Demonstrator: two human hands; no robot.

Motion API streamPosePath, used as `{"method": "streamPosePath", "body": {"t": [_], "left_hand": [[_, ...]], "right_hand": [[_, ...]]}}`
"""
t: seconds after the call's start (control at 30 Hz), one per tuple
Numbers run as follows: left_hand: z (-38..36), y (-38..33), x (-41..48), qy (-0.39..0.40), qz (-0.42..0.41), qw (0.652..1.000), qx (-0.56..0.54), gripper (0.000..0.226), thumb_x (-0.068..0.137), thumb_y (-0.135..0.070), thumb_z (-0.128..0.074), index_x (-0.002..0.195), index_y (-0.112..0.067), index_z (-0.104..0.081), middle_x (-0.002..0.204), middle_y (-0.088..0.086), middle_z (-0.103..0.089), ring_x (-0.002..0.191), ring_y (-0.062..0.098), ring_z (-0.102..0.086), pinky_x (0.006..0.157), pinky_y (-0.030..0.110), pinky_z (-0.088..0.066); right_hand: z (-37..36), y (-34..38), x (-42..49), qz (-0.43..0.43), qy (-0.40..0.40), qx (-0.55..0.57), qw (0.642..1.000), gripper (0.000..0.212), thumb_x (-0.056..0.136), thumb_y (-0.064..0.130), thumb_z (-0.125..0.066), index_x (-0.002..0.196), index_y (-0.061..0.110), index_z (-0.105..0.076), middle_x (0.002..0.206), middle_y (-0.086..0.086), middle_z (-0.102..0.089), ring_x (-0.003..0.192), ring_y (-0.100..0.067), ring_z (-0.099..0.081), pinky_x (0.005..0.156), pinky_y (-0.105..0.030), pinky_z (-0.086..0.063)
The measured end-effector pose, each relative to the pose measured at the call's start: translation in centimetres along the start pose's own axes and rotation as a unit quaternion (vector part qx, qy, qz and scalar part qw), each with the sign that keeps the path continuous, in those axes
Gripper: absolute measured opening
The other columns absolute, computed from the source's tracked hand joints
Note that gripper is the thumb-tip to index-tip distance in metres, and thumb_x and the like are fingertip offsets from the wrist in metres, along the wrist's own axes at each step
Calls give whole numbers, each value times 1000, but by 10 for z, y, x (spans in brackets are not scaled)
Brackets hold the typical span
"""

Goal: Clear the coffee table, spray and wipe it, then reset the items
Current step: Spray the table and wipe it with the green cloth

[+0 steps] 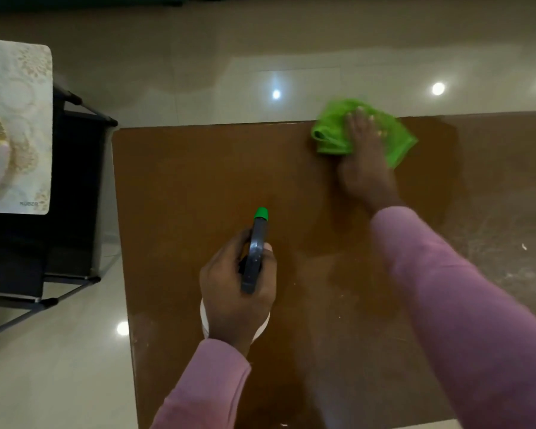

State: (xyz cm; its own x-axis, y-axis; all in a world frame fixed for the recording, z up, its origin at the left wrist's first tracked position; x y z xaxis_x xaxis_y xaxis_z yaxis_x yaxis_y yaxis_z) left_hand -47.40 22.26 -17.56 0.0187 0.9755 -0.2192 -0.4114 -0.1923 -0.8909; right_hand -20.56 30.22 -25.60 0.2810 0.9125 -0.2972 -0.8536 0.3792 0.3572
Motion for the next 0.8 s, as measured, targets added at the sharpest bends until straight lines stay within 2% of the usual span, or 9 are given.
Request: {"method": "streamPosePath", "body": {"t": [0.1, 0.23, 0.33, 0.47, 0.53, 0.57, 0.63, 0.7, 0.8], "left_hand": [[1, -4, 0, -3, -14, 1000, 1, 25, 88, -36, -57, 95, -16, -69, 64, -7, -61, 52, 16, -58, 43, 23, -46], [-4, -6, -2, 3, -17, 1000, 13, 28, 87, -39, -57, 94, -14, -69, 63, -17, -57, 52, 11, -56, 46, 10, -39], [-8, -6, -3, 16, -22, 999, 24, 25, 87, -37, -57, 95, -17, -68, 63, -16, -56, 52, 11, -55, 46, 13, -39], [-9, -3, -3, 27, -24, 998, 53, 28, 86, -35, -58, 102, -15, -69, 70, -5, -62, 57, 12, -56, 51, 23, -42], [-8, -4, -3, 30, -25, 998, 56, 23, 87, -30, -60, 101, -14, -68, 70, -4, -62, 59, 13, -56, 53, 26, -42], [-8, -5, -3, 30, -23, 998, 54, 18, 87, -27, -60, 97, -14, -68, 67, -4, -59, 56, 14, -54, 51, 27, -41], [-8, -6, -4, 33, -21, 998, 45, 12, 88, -25, -60, 89, -14, -66, 62, -2, -57, 53, 17, -53, 47, 32, -41], [-8, -7, -6, 35, -23, 999, 34, 13, 89, -25, -60, 91, -13, -67, 65, 0, -60, 56, 19, -56, 48, 33, -46], [-8, -8, -8, 38, -27, 998, 29, 20, 88, -28, -60, 95, -11, -69, 66, -5, -60, 57, 14, -57, 50, 20, -43]], "right_hand": [[40, -85, -4, -136, -8, 4, 991, 85, 67, 18, -27, 150, 0, -15, 158, -21, -5, 145, -42, -1, 118, -46, -3], [29, -70, 2, -187, -11, 4, 982, 78, 77, 15, -34, 150, 0, -12, 159, -19, -1, 143, -45, 1, 116, -51, -3], [-15, 12, -11, -105, 6, 2, 994, 77, 80, 13, -39, 151, 4, -11, 160, -15, 1, 144, -42, 4, 116, -49, 1], [-81, 117, -63, 73, 78, -4, 994, 72, 89, 8, -43, 152, 10, -9, 160, -9, 4, 145, -37, 9, 116, -47, 8], [-84, 119, -78, 122, 83, 10, 989, 71, 90, 11, -47, 152, 10, -11, 160, -8, 1, 146, -32, 8, 116, -42, 10], [-74, 102, -80, 114, 69, 29, 991, 73, 87, 9, -47, 151, 10, -13, 160, -8, -2, 147, -30, 6, 117, -40, 9], [-47, 42, -79, 33, 14, 52, 998, 77, 79, -1, -42, 151, 9, -16, 160, -11, -5, 147, -30, 4, 119, -40, 7], [-16, -37, -82, -85, -40, 54, 994, 80, 71, 2, -36, 150, 4, -18, 159, -16, -8, 146, -37, 1, 119, -45, 2], [21, -118, -88, -202, -35, 62, 977, 80, 71, 11, -30, 150, 1, -16, 158, -19, -4, 145, -42, 2, 117, -49, -2]]}}
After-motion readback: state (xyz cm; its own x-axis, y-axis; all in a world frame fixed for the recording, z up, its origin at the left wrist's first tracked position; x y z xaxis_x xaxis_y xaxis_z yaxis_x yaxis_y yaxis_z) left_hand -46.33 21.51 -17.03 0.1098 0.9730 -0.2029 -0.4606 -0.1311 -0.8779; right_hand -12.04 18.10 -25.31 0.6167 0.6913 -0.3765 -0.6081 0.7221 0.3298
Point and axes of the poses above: each hand's wrist, its own x-axis towards the middle knuckle, its own z-axis out of the back of the hand, y = z × x, the point moved 10 cm from there along x, towards the middle knuckle
